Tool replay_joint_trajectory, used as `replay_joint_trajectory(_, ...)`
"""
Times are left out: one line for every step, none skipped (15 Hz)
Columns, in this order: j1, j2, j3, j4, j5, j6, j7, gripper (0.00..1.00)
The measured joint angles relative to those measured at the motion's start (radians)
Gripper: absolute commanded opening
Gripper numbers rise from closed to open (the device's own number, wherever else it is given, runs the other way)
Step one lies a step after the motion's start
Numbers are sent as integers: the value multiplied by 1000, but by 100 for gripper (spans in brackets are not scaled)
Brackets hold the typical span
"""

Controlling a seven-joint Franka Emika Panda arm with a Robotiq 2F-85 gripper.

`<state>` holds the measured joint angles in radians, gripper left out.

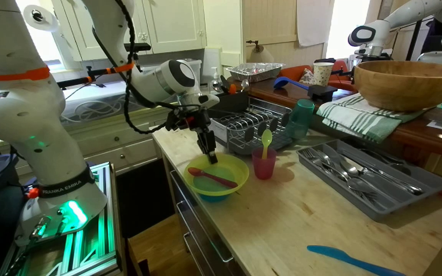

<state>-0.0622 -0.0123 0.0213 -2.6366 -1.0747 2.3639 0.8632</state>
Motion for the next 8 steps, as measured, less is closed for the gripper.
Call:
replay_joint_trajectory(0, -1, -1, 3, -3, -2, 1, 3)
replay_joint_trajectory(0, -2, -2, 7, -6, -6, 1, 3)
replay_joint_trajectory(0, -3, -3, 10, -9, -10, 1, 3)
replay_joint_trajectory(0, -5, -3, 14, -11, -15, 1, 3)
replay_joint_trajectory(0, -7, -5, 16, -12, -18, 1, 3)
replay_joint_trajectory(0, -8, -6, 18, -12, -21, 1, 3)
replay_joint_trajectory(0, -10, -6, 18, -13, -25, 1, 3)
replay_joint_trajectory(0, -11, -6, 19, -14, -30, 1, 3)
